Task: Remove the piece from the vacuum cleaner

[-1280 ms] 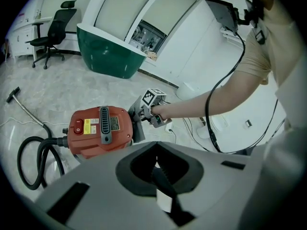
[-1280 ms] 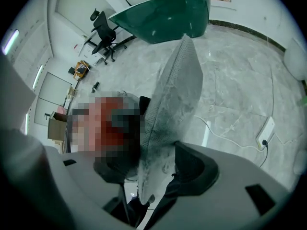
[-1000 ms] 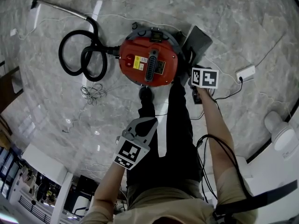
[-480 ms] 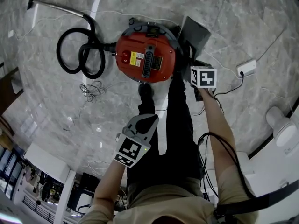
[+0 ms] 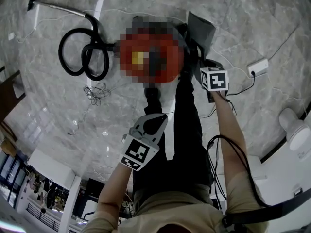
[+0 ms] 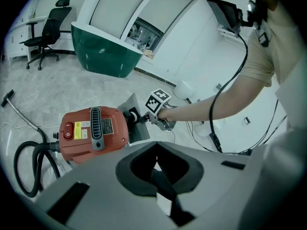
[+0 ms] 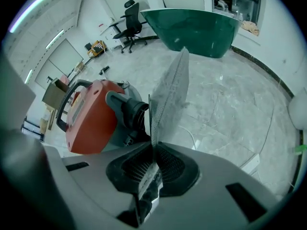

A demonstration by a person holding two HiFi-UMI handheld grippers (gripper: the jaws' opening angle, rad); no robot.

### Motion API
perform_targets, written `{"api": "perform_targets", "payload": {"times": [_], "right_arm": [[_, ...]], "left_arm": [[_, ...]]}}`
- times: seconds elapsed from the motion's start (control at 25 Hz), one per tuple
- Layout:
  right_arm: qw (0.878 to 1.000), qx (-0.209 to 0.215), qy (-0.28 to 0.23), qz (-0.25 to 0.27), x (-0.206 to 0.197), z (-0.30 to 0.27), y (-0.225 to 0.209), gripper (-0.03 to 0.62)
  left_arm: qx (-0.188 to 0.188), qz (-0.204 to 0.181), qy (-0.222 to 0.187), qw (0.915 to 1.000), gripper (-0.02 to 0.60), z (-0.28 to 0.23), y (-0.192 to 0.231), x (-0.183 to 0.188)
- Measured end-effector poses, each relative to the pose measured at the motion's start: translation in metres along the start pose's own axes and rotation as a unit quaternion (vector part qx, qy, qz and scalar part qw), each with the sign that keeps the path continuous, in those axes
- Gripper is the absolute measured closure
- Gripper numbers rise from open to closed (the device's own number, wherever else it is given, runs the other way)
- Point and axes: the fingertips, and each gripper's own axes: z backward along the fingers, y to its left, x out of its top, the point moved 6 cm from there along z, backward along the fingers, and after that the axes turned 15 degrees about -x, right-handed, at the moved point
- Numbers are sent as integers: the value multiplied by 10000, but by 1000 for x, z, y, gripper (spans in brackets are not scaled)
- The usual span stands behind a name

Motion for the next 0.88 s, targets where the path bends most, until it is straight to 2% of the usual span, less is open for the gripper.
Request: {"api": "perform_targets", "payload": {"times": [0.08, 0.24, 0.44, 0.64, 0.88], "right_arm": [[9999, -65, -59, 55, -1, 0, 0, 559], [9983, -142, -303, 484, -4, 1, 0, 559], [9992, 4, -292, 259, -5, -2, -3, 559], [9995, 190, -215, -156, -9, -2, -15, 559], [9995, 196, -227, -21, -6, -2, -17, 559]], "left_arm": [[69, -103, -19, 9999, 578, -4, 9, 6], [130, -246, -39, 9996, 578, -18, 31, 22], [344, -510, 62, 9981, 578, -42, 67, 41], [723, -797, 477, 9930, 578, -61, 103, 40], [510, -616, 307, 9963, 578, -62, 104, 46]]}}
